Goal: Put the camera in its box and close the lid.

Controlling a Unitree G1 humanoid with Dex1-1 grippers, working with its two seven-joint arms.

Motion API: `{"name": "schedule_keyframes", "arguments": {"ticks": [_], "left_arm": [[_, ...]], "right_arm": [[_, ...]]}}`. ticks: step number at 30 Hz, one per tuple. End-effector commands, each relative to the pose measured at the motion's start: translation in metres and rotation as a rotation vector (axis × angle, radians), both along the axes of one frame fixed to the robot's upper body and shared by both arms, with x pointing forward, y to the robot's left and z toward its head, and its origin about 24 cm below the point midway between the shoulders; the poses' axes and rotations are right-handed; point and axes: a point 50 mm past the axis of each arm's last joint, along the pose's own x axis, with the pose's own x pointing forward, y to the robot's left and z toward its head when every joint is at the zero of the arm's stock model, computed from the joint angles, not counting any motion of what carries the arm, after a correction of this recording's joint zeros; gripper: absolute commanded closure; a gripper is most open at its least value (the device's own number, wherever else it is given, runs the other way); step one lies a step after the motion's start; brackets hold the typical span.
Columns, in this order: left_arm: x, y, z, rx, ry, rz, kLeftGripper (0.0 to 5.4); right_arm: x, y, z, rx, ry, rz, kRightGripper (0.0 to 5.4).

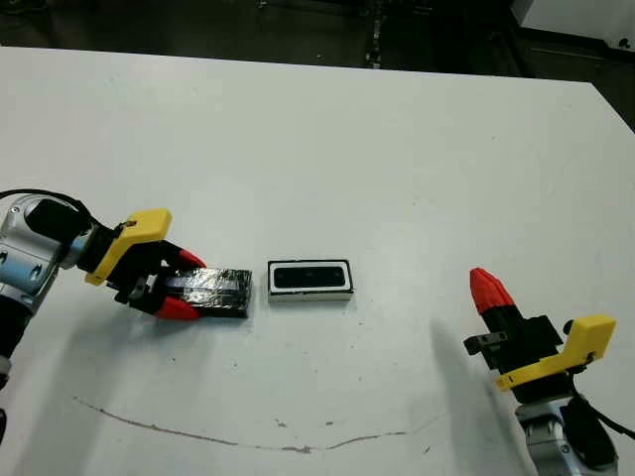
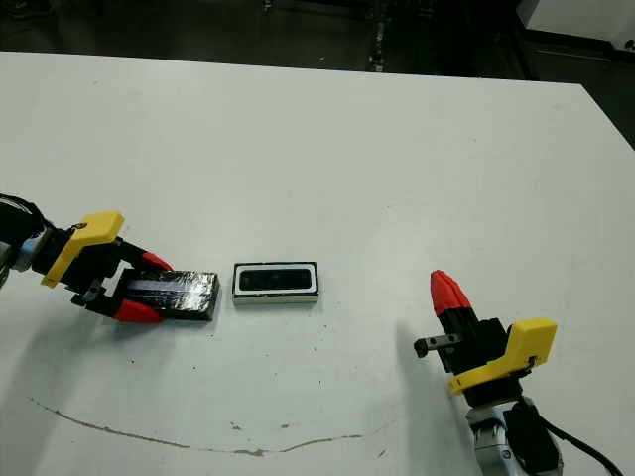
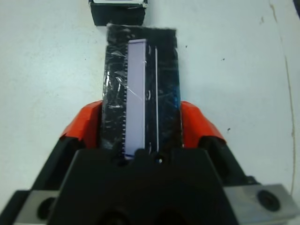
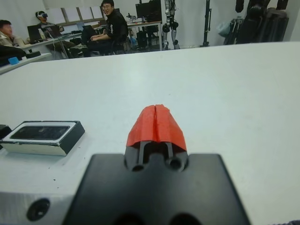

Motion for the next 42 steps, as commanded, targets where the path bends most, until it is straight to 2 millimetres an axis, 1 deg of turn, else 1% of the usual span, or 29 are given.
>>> {"name": "schedule_keyframes", "arguments": {"ticks": [1, 3, 6, 13, 15, 18, 25, 32, 36, 42], "left_arm": [[-0.006, 0.001, -0.014, 0.007, 0.052, 0.008, 2.23], [-0.006, 0.001, -0.014, 0.003, 0.041, 0.010, 2.23], [-0.006, 0.003, -0.014, -0.029, 0.044, 0.066, 2.23], [-0.006, 0.007, -0.011, -0.247, 0.020, 0.234, 2.23], [-0.007, 0.006, -0.009, -0.286, 0.029, 0.282, 2.23], [-0.008, 0.004, -0.004, -0.317, -0.018, 0.329, 2.23], [-0.014, -0.011, 0.004, -0.374, -0.083, 0.377, 2.23], [-0.016, -0.030, 0.008, -0.350, -0.074, 0.361, 2.23], [-0.014, -0.037, 0.008, -0.336, -0.079, 0.322, 2.23], [-0.011, -0.048, 0.003, -0.326, -0.071, 0.319, 2.23]], "right_arm": [[-0.002, -0.003, -0.002, -0.017, 0.010, -0.002, 5.40], [-0.002, -0.003, -0.002, -0.026, 0.018, -0.012, 5.40], [-0.002, -0.003, -0.002, -0.027, 0.021, -0.015, 5.40], [-0.003, -0.002, -0.001, -0.014, 0.028, -0.006, 5.40], [-0.003, -0.001, -0.002, -0.021, 0.012, 0.002, 5.40], [-0.003, -0.001, -0.002, -0.034, 0.013, -0.005, 5.40], [-0.004, 0.002, -0.003, -0.019, 0.021, -0.011, 5.40], [-0.004, 0.002, -0.003, -0.044, 0.014, -0.012, 5.40], [-0.004, 0.002, -0.003, -0.030, 0.018, -0.008, 5.40], [-0.005, 0.003, 0.000, -0.027, 0.030, -0.006, 5.40]]}}
